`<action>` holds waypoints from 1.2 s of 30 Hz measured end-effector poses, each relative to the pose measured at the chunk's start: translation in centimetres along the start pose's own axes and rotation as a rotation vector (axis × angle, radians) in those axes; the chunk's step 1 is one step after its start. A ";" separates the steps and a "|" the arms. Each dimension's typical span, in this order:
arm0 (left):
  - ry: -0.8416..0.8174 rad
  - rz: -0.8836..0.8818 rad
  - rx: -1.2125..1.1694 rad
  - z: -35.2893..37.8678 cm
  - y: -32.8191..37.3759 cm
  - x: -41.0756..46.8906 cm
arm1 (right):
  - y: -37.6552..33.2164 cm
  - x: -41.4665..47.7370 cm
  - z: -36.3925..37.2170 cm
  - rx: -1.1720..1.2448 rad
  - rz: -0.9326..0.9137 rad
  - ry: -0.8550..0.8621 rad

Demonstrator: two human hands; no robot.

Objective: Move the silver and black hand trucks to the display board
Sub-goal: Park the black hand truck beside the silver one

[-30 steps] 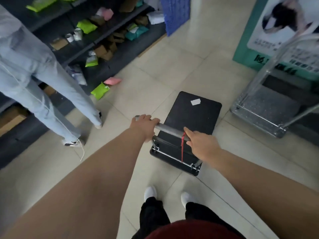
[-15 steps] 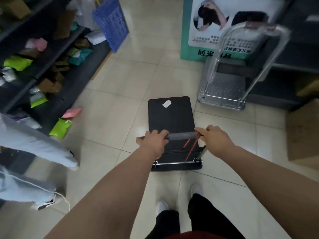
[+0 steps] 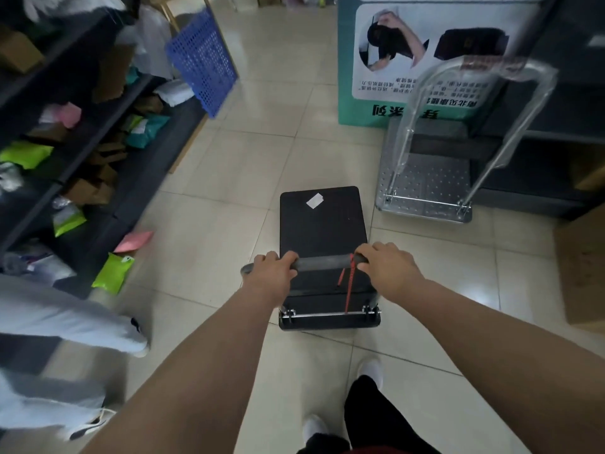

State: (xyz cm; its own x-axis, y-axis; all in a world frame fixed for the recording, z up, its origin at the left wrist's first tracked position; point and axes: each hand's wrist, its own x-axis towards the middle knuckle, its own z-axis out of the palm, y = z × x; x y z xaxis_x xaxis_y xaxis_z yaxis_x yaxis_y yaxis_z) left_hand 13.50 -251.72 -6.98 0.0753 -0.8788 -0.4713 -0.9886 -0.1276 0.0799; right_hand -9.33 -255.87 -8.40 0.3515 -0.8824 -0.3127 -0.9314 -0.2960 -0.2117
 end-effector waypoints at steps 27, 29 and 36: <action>-0.063 0.141 0.047 -13.6 -4.1 23.5 | 0.9 23.8 -9.0 0.207 0.127 0.017; -0.061 0.164 0.063 -14.6 -4.7 25.5 | 0.5 25.5 -9.6 0.213 0.154 0.025; -0.053 0.204 0.112 -17.5 -4.6 31.7 | 1.4 30.7 -11.5 0.214 0.199 0.022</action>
State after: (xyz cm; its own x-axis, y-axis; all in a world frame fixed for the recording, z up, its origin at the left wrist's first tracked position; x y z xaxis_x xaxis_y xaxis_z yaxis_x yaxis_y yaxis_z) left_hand 22.77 -287.04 -6.91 -0.1314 -0.8555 -0.5009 -0.9912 0.1045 0.0816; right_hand -0.97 -287.60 -7.62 0.1594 -0.9239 -0.3478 -0.9401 -0.0345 -0.3392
